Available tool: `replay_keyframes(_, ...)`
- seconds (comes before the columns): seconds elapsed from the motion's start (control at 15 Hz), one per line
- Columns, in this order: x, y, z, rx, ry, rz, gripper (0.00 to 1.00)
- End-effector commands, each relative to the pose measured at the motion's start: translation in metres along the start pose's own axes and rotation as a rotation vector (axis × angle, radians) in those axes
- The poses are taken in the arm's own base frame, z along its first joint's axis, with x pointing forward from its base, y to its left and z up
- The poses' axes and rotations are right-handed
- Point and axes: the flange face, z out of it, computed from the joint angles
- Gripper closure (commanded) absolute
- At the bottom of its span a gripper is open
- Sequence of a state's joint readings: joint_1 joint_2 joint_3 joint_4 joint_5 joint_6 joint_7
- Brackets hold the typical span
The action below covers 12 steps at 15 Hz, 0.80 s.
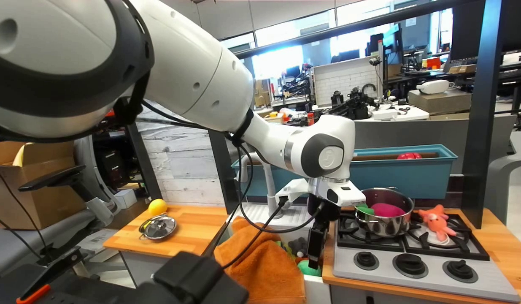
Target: Remove the green plush toy from the sink and put it in the silver pot
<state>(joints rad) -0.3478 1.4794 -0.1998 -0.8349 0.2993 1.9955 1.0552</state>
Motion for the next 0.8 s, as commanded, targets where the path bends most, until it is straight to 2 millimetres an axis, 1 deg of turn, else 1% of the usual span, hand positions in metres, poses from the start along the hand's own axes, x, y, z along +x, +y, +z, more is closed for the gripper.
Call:
replay_keyframes(0.0, -0.009, -0.001, 0.021, -0.013, 0.005, -0.038, 0.0)
replay_keyframes(0.2, -0.039, -0.008, 0.038, 0.014, 0.008, -0.094, 0.0)
replay_keyframes(0.4, -0.068, -0.019, 0.049, 0.068, -0.003, -0.138, 0.0)
replay_keyframes(0.53, -0.074, -0.019, 0.054, 0.066, -0.005, -0.143, 0.0)
replay_keyframes(0.67, -0.07, -0.017, 0.054, 0.062, -0.001, -0.131, 0.0)
replay_keyframes(0.73, -0.066, -0.016, 0.053, 0.056, 0.005, -0.131, 0.25)
